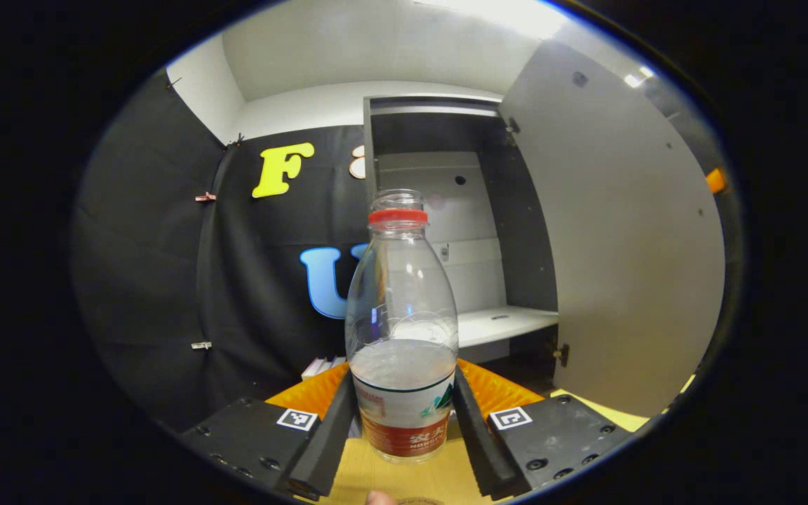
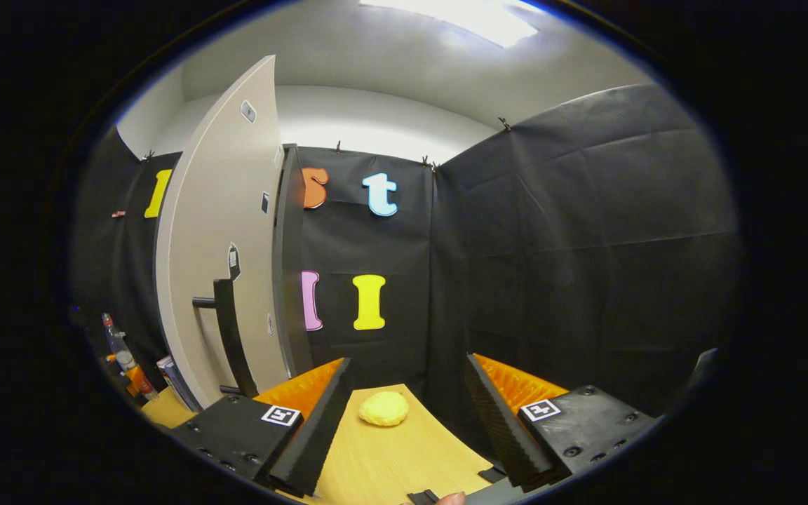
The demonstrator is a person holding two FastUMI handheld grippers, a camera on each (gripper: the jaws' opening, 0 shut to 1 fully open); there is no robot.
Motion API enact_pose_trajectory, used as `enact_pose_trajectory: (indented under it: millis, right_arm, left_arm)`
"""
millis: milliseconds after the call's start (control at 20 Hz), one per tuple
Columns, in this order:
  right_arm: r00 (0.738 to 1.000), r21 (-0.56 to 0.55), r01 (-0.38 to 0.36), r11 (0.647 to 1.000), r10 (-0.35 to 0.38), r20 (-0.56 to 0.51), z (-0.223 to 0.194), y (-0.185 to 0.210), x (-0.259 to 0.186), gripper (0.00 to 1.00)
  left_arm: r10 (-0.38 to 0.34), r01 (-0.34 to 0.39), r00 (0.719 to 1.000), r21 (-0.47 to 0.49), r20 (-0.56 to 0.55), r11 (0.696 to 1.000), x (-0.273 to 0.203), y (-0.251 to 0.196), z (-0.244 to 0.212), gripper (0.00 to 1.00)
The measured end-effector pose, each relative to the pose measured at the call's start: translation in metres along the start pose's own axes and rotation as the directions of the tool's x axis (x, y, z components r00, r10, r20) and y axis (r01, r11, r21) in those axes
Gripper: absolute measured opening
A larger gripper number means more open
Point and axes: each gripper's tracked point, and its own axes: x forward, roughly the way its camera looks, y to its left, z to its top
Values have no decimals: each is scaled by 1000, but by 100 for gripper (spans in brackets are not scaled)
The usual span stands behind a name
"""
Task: Open the cabinet door with the right hand, grasp the bottle in the cabinet with the left hand and place it on the coaster, then close the cabinet door with the right hand.
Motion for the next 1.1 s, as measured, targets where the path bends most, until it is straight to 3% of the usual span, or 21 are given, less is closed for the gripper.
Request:
enact_pose_trajectory:
  millis: [250, 800, 1100]
  right_arm:
    - [998, -61, 49, 997, -46, 36, 11, -5, -3, 98]
    - [994, -9, 108, 994, -108, 7, 16, 0, -19, 98]
    - [993, -68, 116, 991, -118, -29, 8, 8, -28, 98]
  left_arm:
    - [-61, 60, 998, -4, -35, 998, -31, -12, -62, 74]
    - [-136, 123, 984, -114, -112, 986, -49, -22, -188, 75]
    - [-102, 88, 987, -110, -126, 990, -34, -9, -223, 75]
